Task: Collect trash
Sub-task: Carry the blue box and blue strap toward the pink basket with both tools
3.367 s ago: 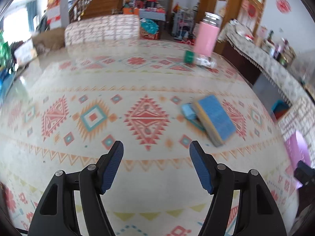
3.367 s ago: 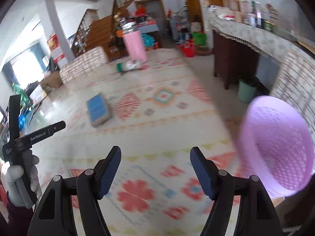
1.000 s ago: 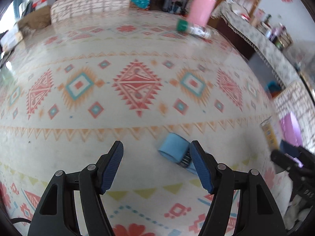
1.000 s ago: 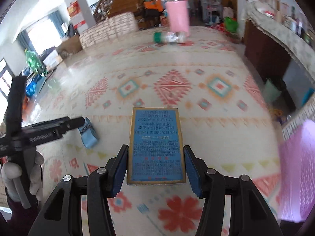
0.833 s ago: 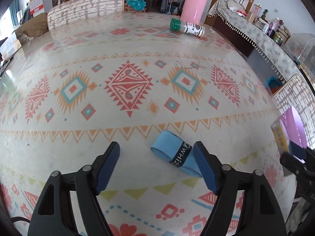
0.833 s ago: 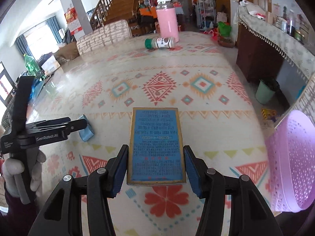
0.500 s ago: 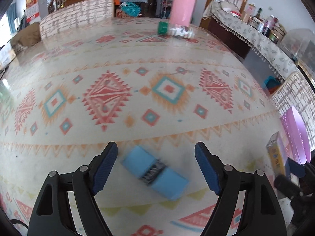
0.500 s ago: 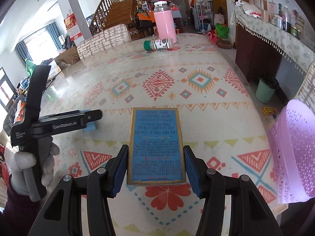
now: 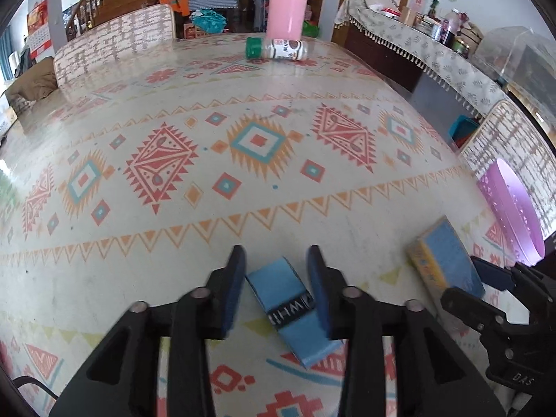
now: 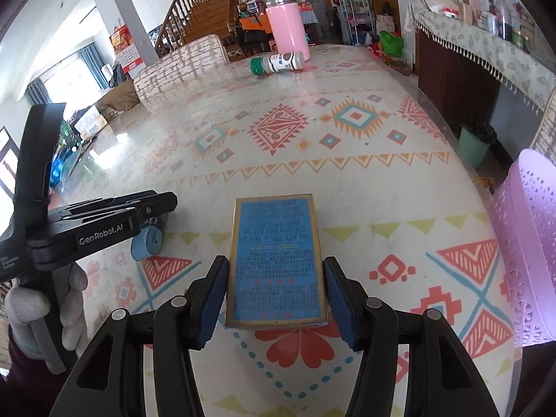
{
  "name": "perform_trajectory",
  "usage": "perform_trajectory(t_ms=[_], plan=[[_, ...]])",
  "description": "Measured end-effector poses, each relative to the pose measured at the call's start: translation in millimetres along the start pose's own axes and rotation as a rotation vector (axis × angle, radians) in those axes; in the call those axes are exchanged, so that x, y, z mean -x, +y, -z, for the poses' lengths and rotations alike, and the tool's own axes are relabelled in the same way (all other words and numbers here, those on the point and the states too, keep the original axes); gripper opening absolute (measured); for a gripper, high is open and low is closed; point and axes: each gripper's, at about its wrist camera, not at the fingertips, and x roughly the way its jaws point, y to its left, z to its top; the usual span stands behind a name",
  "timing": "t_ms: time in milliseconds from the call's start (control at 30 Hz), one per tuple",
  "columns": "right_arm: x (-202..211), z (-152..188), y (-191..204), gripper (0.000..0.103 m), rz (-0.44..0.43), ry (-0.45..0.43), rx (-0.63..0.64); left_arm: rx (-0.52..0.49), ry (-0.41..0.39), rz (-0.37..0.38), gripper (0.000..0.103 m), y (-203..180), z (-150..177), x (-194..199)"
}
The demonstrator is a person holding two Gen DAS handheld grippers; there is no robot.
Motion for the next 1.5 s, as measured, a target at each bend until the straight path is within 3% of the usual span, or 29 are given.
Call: perform_trajectory(t_ms=[67,333,433,467,633,900,1167,1500], plan=[[0,0,2,0.060,0.005,-0.002,0.004,0.001,0.010,-0.002,0.063,-1,3,2],[-6,-2,6,0.064,0.027,-0.005,0.014,-0.041,0.027,-0.093,0.063,-6,17,7],[-9,-4,11,0.066,0.049,-0.007,0.027,-0.072,0.008,-0.077,0.039,-11,19,9],[-10,-5,12,0.066,0.059,-0.008,0.029,-0.077,0.003,-0.078,0.026,-13,19,10],[-15,-6,18,0.060,0.113,-0.014,0.042,-0.085,-0.032,-0.097,0.026,-15,21,12],[9,-1,17,0.059,0.082,-0.080,0.010,-0.046,-0.186,-0.070,0.026,-9,17,36],[49,17,20,0.059,0.114,-0.159,0.015,0.002,-0.243,-0.121,0.026,3,15,41],[90,42,3,0.059,0.140,-0.205,-0.013,0.059,-0.250,-0.080,0.026,2,32,87]])
